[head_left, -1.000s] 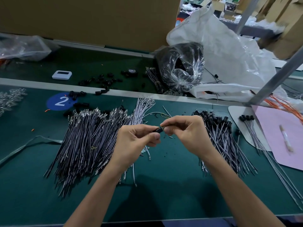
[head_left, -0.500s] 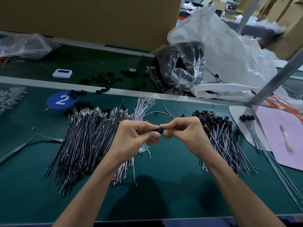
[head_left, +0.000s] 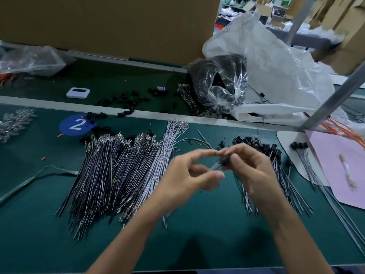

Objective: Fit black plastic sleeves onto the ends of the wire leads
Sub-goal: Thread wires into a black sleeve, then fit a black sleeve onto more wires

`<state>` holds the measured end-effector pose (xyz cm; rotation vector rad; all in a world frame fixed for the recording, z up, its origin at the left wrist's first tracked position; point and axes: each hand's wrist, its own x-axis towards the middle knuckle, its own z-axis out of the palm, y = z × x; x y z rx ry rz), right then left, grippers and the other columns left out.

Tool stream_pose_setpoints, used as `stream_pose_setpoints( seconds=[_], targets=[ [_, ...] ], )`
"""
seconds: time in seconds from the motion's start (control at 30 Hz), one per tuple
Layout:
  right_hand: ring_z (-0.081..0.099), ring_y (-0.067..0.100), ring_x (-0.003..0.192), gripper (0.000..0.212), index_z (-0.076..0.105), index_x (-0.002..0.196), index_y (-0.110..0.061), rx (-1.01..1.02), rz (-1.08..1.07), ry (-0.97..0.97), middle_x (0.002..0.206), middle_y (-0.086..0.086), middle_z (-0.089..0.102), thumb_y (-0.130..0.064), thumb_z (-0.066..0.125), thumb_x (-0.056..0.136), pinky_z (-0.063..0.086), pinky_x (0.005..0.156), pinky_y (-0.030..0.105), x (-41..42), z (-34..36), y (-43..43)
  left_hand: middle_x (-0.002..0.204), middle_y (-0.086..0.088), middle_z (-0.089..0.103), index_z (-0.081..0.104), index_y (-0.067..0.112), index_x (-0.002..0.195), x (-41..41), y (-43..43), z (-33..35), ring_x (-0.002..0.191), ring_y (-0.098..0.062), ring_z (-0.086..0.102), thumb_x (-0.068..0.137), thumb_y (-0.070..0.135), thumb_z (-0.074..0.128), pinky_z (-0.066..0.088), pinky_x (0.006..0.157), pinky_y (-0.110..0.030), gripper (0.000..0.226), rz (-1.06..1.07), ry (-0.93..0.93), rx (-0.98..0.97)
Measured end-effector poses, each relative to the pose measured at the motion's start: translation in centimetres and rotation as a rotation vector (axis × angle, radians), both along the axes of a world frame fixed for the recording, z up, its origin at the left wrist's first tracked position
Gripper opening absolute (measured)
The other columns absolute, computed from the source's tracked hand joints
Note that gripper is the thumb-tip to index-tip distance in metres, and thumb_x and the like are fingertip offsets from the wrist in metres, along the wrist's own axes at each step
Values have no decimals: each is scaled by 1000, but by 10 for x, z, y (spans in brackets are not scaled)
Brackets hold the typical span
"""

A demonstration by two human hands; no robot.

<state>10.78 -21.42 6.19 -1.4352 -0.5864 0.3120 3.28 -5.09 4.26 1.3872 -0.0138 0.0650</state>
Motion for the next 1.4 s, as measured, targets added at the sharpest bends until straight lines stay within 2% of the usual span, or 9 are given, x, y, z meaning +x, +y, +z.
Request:
stream_pose_setpoints(
  seconds=[0.17, 0.3, 0.47, 0.6, 0.77, 1.0, 1.1, 1.27, 1.4],
  targets=[
    [69, 16, 77, 23, 75, 80, -18, 49, -92, 207, 85, 8, 71, -12, 52, 83, 58, 69, 20, 17, 26, -67, 85, 4, 77, 71, 32, 100, -20, 30, -18, 78, -12, 74, 75, 42, 71, 59, 72, -30, 27, 239, 45, 234],
    [68, 13, 74, 17, 76, 85, -20, -381, -369, -57, 85, 7, 74, -28, 63, 79, 58, 68, 18, 49, 36, -94, 104, 6, 73, 72, 24, 108, -31, 67, -37, 85, -10, 68, 82, 28, 76, 55, 82, -28, 27, 765, 170, 928],
    [62, 20, 76, 33, 67, 118, -14, -1000, -580, -399, 105, 12, 69, -29, 67, 89, 50, 76, 30, 75, 11, -63, 102, -4, 67, 75, 15, 103, -32, 81, -48, 99, -24, 54, 80, 21, 80, 44, 80, -33, 24, 854, 233, 1143],
    [62, 2, 73, 14, 75, 100, -13, -873, -281, -458, 91, -3, 72, -16, 71, 88, 54, 74, 23, 41, -24, 8, 102, -11, 68, 74, 11, 105, -37, 88, -53, 99, -33, 54, 79, 14, 79, 43, 85, -46, 26, 915, 285, 1261],
    [65, 22, 84, 16, 71, 94, -16, -984, -118, -436, 93, 2, 72, -31, 64, 91, 53, 79, 33, 6, -63, 96, 93, -14, 68, 71, 6, 95, -42, 95, -52, 93, -37, 55, 84, 11, 73, 43, 78, -49, 13, 957, 327, 1328],
    [61, 31, 97, 19, 59, 104, -6, -1146, -227, -458, 108, 10, 64, -22, 48, 99, 36, 69, 31, 2, -73, 126, 91, -9, 70, 71, 6, 98, -39, 92, -41, 91, -28, 58, 83, 9, 74, 46, 83, -39, 15, 929, 176, 1197],
    [59, 26, 85, 17, 56, 99, -11, -1101, -279, -451, 99, 6, 66, -24, 46, 101, 37, 67, 31, -1, -66, 115, 83, 9, 69, 72, 20, 95, -29, 73, -31, 73, -1, 61, 88, 17, 70, 47, 72, -12, 8, 798, 87, 828],
    [57, 10, 61, 24, 51, 77, -23, -518, -168, -263, 65, -9, 62, -10, 57, 96, 47, 62, 28, -24, -54, 89, 86, -5, 76, 72, 12, 96, -4, 49, -26, 81, -15, 73, 98, 26, 54, 59, 73, -25, 23, 519, 252, 34],
    [55, 6, 60, 25, 57, 76, -18, -327, -58, -73, 63, -6, 61, 0, 58, 94, 45, 61, 21, -34, -51, 72, 84, -9, 76, 73, 7, 90, 0, 47, -20, 76, -16, 73, 85, 20, 59, 58, 67, -22, 20, 400, 202, -429]
  ],
)
